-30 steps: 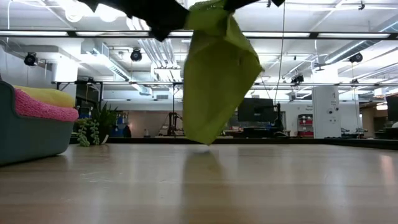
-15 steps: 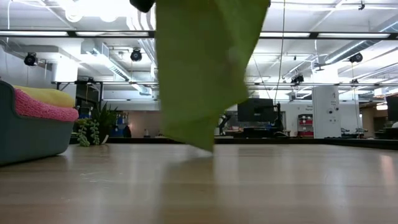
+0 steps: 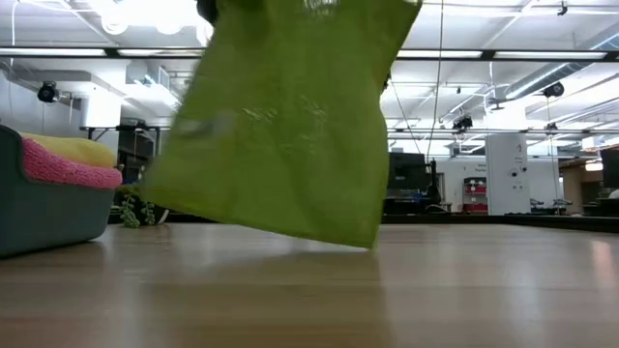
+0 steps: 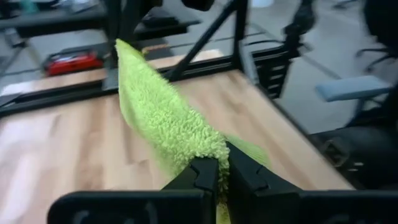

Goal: Fold microfiber towels
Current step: Fold the green microfiber cloth

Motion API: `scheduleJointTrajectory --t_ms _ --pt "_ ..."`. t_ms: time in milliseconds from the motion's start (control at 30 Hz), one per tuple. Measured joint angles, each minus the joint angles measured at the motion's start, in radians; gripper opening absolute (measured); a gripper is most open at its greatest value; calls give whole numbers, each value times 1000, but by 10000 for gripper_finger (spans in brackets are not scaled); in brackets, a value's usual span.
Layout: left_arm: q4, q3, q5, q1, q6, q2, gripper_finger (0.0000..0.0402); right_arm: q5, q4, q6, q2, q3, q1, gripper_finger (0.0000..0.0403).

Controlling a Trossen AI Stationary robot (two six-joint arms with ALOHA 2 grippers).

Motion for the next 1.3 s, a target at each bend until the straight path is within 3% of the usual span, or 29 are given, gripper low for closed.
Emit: scheduleJointTrajectory --t_ms 167,467,800,1033,1167,1300 --pt "-6 4 -27 21 -7 3 0 53 -54 18 -2 -7 -2 8" --pt "-11 31 -26 20 -82 37 0 2 57 -2 38 -64 -2 24" --pt "-11 29 -27 21 -134 44 0 -42 395 45 80 -286 0 148" --pt "0 32 -31 21 -134 45 0 -98 782 80 106 -495 2 241" --pt "4 32 -39 21 -134 45 0 -162 971 73 125 -574 7 279" --pt "6 32 -99 21 -134 45 0 -123 1084 95 145 -608 7 303"
